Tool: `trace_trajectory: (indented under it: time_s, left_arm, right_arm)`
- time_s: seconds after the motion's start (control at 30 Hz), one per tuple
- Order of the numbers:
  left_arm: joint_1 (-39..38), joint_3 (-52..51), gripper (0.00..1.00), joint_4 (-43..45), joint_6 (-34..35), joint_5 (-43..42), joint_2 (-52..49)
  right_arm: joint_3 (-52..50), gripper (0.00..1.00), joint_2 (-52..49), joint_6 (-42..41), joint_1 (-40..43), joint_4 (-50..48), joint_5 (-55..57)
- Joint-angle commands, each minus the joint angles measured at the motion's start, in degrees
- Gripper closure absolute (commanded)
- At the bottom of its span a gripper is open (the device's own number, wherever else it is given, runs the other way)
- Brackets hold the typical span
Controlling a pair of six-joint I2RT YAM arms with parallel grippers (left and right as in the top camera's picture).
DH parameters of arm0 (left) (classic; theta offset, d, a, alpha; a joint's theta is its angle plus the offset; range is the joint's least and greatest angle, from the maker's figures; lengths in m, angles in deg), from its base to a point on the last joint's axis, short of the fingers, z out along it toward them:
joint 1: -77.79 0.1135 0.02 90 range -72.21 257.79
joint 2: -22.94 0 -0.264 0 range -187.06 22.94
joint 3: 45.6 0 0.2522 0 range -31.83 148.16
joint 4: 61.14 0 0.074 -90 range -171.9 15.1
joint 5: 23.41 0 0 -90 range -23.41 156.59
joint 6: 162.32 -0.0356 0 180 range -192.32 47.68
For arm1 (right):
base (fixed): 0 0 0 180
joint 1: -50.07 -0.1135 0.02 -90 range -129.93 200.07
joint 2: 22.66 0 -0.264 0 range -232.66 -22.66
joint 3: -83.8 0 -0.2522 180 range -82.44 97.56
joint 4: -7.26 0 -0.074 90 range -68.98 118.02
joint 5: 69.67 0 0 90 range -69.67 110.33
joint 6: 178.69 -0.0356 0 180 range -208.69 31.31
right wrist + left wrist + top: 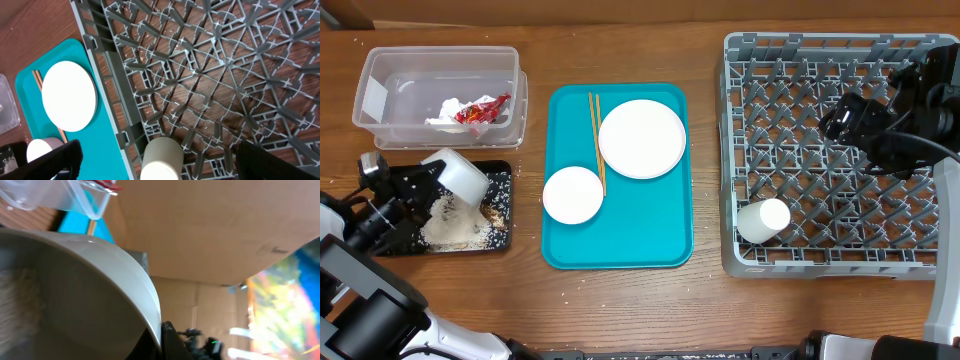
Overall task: Sort waste into correct bins and load items into the dishwasher
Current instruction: 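Tip the grey bowl over the black tray to dump the rice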
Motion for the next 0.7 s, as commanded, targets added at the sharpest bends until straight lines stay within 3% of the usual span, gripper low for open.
trace_trajectory:
  time_s: [0.0,0.5,0.67]
  left_arm:
    - [0.2,-0.1,0.96,0.0,7.9,-5.0,0.5]
    - [0.3,-0.1,0.96,2.3,7.7,-5.0,0.6]
    - [-2.0,1.6,0.96,-4.3,-4.4,-2.1,3.1]
  right_arm:
    - [1.5,0.0,0.3,0.4,0.0,-0.2,-0.1]
    - [1.5,0.0,0.3,0.4,0.0,0.2,-0.1]
    - [1.5,0.0,0.3,0.5,0.0,0.1,0.0]
